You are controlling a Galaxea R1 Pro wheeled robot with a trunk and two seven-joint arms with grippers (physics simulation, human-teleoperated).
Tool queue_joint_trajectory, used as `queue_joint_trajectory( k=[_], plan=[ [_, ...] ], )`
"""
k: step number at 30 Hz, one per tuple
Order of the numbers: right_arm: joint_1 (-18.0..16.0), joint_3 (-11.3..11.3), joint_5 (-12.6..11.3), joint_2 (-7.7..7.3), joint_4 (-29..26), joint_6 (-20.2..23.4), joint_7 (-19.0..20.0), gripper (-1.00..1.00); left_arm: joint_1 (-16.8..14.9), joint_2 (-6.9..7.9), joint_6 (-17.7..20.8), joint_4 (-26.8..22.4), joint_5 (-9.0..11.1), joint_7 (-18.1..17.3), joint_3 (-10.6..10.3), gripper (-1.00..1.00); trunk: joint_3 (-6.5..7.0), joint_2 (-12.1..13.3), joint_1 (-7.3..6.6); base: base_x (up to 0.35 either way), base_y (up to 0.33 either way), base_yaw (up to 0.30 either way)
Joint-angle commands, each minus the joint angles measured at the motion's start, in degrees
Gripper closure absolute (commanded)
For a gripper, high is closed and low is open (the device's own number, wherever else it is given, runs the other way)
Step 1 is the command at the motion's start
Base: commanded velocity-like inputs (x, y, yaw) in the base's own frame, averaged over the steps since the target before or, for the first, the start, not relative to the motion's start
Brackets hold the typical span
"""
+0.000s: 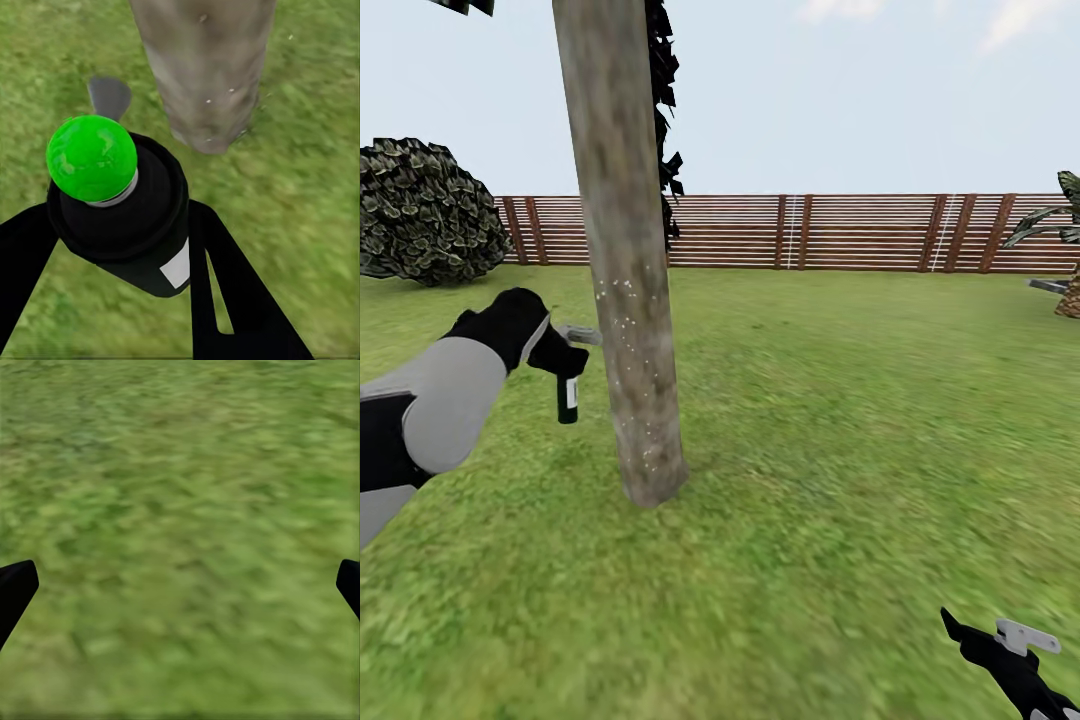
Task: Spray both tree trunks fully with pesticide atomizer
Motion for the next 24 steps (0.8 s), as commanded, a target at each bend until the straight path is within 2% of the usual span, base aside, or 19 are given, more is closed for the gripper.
queue_joint_trajectory(
  k=[1, 6, 8, 19, 21, 24],
  plan=[
    [0.0, -0.4, -0.2, -0.01, 0.1, 0.0, 0.5, -1.0, 0.0, -0.02, 0.1, 0.4, -0.6, -0.4, 0.4, 1.0, -0.06, 0.0, -0.01, 0.0, 0.0, 0.0],
    [0.0, -0.4, -0.2, -0.01, 0.1, 0.0, 0.5, -1.0, 0.6, -0.01, -1.0, 4.3, -0.7, -0.2, 0.4, 1.0, -0.06, 0.0, -0.01, 0.0, 0.0, 0.0],
    [0.0, -0.4, -0.2, -0.01, 0.1, 0.0, 0.5, -1.0, 3.4, 0.02, -2.6, 4.9, -0.7, 0.0, 0.4, 1.0, -0.06, 0.0, -0.01, 0.0, 0.0, 0.0],
    [0.0, -0.4, -0.2, -0.01, 0.1, 0.0, 0.5, -1.0, 11.7, 0.07, -8.1, 4.9, -0.7, 1.0, 0.4, 1.0, -0.06, 0.0, -0.01, 0.0, 0.0, 0.0],
    [0.0, -0.4, -0.2, -0.01, 0.1, 0.0, 0.5, -1.0, 13.2, 0.07, -9.3, 4.9, -0.7, 2.1, 0.4, 1.0, -0.06, 0.0, -0.01, 0.0, 0.0, 0.0],
    [0.0, -0.4, -0.2, -0.01, 0.1, 0.0, 0.5, -1.0, 16.0, 0.03, -10.5, 4.9, -0.6, 6.5, 0.4, 1.0, -0.06, 0.0, -0.01, 0.0, 0.0, 0.0]
  ],
)
